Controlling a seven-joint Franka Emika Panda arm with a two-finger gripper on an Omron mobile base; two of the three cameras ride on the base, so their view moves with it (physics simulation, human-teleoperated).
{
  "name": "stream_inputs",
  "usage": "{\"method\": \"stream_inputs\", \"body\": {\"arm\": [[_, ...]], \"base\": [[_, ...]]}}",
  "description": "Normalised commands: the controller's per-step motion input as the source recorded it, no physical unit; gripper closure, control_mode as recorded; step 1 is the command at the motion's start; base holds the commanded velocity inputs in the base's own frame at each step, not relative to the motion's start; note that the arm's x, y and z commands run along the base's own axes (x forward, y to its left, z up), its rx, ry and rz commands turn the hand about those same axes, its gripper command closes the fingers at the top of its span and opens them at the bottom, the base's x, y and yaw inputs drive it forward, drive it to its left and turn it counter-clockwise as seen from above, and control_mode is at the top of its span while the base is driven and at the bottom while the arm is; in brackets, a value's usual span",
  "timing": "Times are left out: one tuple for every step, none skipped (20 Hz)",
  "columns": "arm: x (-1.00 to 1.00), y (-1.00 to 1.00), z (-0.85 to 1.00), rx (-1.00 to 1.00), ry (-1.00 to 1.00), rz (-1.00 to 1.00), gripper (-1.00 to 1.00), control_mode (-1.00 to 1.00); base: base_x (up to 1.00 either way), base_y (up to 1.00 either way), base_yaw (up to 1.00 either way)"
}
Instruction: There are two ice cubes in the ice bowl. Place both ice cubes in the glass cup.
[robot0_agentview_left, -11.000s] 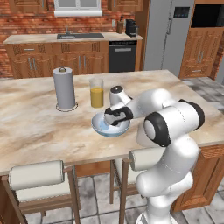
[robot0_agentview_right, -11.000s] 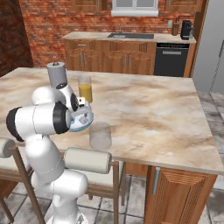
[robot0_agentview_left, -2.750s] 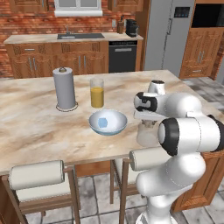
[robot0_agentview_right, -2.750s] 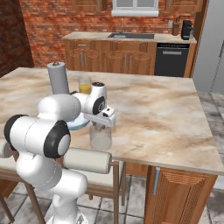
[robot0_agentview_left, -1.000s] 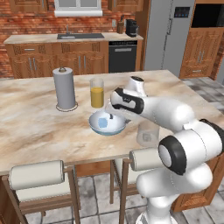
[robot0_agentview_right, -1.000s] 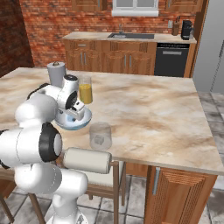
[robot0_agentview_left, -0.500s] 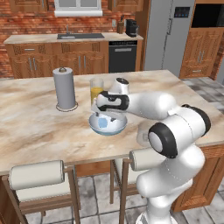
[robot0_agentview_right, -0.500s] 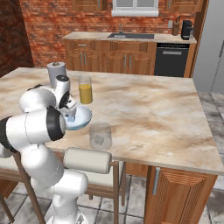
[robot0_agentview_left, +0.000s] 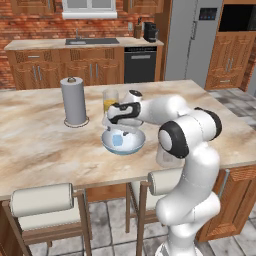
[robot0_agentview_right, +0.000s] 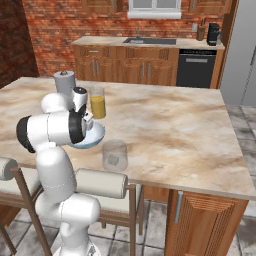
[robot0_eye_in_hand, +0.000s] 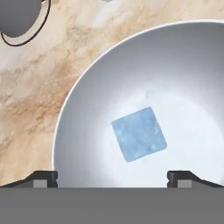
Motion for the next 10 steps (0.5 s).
{"method": "stream_inputs", "body": {"arm": [[0.43,0.00,-0.16,-0.02,0.04,0.09,-1.00,-1.00],[0.18,0.00,-0.24,-0.04,0.05,0.11,-1.00,-1.00],[0.03,0.00,-0.30,-0.06,0.05,0.11,-1.00,-1.00],[0.00,0.00,-0.36,-0.07,0.06,0.10,-1.00,-1.00],[0.00,-0.01,-0.36,-0.07,0.07,0.07,-1.00,-1.00],[0.00,0.00,-0.36,-0.07,0.05,0.07,-1.00,-1.00],[0.00,0.00,-0.34,-0.07,0.04,0.07,-1.00,-1.00],[0.00,0.00,-0.30,-0.06,0.04,0.07,-1.00,-1.00],[0.00,0.00,-0.26,-0.05,0.04,0.07,-1.00,-1.00],[0.00,0.00,-0.22,-0.05,0.02,0.06,-1.00,-1.00]], "base": [[0.00,0.00,0.00],[0.00,0.00,0.00],[0.00,0.00,0.00],[0.00,0.00,0.00],[0.00,0.00,0.00],[0.00,0.00,0.00],[0.00,0.00,0.00],[0.00,0.00,0.00],[0.00,0.00,0.00],[0.00,0.00,0.00]]}}
